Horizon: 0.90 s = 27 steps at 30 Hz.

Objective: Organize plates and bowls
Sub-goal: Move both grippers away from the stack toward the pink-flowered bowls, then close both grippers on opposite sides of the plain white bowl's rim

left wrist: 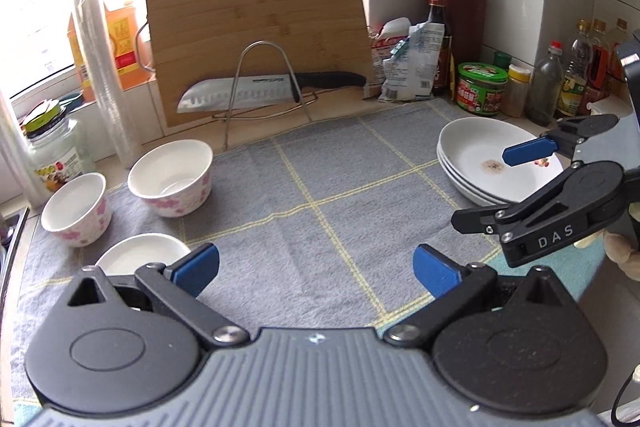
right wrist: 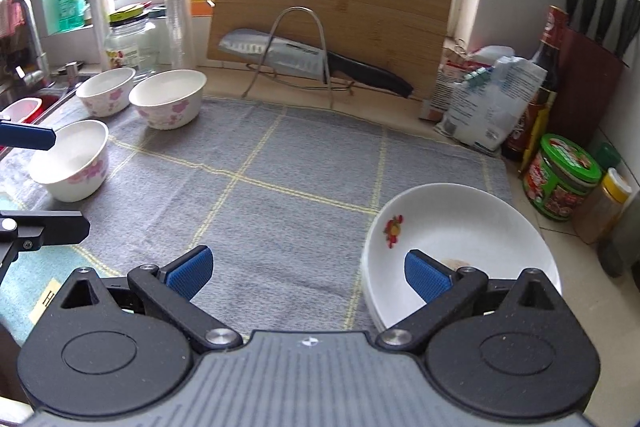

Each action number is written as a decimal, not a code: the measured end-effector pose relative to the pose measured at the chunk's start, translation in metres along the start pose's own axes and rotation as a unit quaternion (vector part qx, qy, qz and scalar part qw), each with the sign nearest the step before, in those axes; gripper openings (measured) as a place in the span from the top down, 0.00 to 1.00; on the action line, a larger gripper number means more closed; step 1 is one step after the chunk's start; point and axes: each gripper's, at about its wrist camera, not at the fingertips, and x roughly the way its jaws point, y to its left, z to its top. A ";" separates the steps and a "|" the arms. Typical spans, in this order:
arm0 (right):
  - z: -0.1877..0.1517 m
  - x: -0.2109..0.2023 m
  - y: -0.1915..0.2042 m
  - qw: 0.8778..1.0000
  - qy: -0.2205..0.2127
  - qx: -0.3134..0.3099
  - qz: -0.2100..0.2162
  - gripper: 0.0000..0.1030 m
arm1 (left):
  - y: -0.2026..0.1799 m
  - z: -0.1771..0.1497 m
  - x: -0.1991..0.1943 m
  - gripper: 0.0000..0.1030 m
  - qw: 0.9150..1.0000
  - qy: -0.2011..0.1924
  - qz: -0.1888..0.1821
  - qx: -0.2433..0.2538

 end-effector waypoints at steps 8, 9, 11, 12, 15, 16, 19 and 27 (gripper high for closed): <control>0.012 0.032 0.059 0.998 0.014 -0.033 0.050 0.00 | 0.056 -0.027 -0.010 0.01 1.000 0.024 0.014 0.007; 0.013 0.037 0.067 0.998 0.019 -0.035 0.054 0.00 | 0.066 -0.031 -0.011 0.01 0.999 0.028 0.014 0.012; 0.016 0.047 0.085 0.997 0.031 -0.036 0.062 0.00 | 0.084 -0.038 -0.011 0.01 0.999 0.038 0.006 0.018; 0.017 0.051 0.093 0.997 0.034 -0.036 0.066 0.00 | 0.093 -0.042 -0.011 0.01 0.999 0.042 0.001 0.023; 0.021 0.065 0.119 0.995 0.044 -0.042 0.078 0.00 | 0.118 -0.052 -0.008 0.01 0.997 0.058 -0.007 0.045; 0.022 0.068 0.127 0.995 0.047 -0.044 0.081 0.00 | 0.125 -0.054 -0.007 0.01 0.997 0.063 -0.012 0.053; 0.024 0.077 0.150 0.994 0.052 -0.054 0.084 0.00 | 0.147 -0.057 0.000 0.01 0.994 0.075 -0.027 0.075; 0.027 0.094 0.190 0.991 0.061 -0.088 0.079 0.00 | 0.175 -0.060 0.021 0.01 0.984 0.090 -0.071 0.134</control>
